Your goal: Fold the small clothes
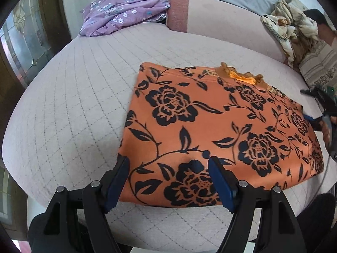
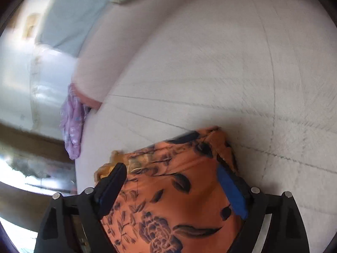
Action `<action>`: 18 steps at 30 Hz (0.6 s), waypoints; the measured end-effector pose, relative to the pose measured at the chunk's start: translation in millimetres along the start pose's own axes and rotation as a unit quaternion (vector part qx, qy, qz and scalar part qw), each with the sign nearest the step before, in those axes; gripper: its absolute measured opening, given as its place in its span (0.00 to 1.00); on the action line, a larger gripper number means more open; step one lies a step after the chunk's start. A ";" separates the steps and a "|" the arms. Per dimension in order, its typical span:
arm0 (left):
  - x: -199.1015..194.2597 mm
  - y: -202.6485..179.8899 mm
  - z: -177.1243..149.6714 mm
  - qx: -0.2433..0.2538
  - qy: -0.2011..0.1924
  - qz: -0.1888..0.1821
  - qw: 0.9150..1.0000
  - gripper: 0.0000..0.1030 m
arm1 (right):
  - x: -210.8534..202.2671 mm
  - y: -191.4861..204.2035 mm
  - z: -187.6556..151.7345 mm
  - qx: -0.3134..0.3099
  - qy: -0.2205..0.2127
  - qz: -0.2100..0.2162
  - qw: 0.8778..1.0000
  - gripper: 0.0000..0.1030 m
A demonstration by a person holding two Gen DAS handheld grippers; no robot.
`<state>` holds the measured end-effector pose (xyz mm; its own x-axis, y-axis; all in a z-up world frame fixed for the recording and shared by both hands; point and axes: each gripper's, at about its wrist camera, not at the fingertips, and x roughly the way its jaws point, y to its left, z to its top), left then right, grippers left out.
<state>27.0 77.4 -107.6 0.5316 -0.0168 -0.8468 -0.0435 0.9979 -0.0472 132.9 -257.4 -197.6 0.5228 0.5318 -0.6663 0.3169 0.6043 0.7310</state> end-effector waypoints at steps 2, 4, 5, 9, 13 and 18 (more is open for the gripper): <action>-3.5 -2.3 -0.8 0.008 -0.006 0.007 1.000 0.75 | -14.7 8.5 -2.7 -0.004 -0.024 0.019 1.000 0.87; -2.0 -5.3 -1.4 0.011 -0.002 0.008 1.000 0.75 | -34.0 23.0 -14.8 -0.042 -0.045 0.013 0.998 0.87; -1.2 -6.0 -1.6 0.011 0.001 0.005 1.000 0.75 | -45.9 29.6 -25.1 -0.059 -0.050 0.009 0.997 0.87; -6.4 -12.4 -6.4 0.009 -0.003 -0.006 1.000 0.75 | -88.2 40.0 -75.8 -0.092 -0.054 0.035 0.994 0.87; -12.2 -19.6 -11.1 0.016 -0.005 -0.010 1.000 0.75 | -109.8 35.0 -148.7 -0.089 -0.027 0.065 0.994 0.87; -18.5 -23.9 -15.0 0.018 -0.003 -0.019 1.000 0.75 | -96.6 1.4 -212.5 -0.032 0.016 0.061 0.997 0.87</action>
<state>5.5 52.9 -98.7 0.5373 -0.0543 -0.8416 0.0076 0.9982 -0.0596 -85.4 -181.9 -163.5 0.5280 0.6227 -0.5775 0.2002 0.5696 0.7972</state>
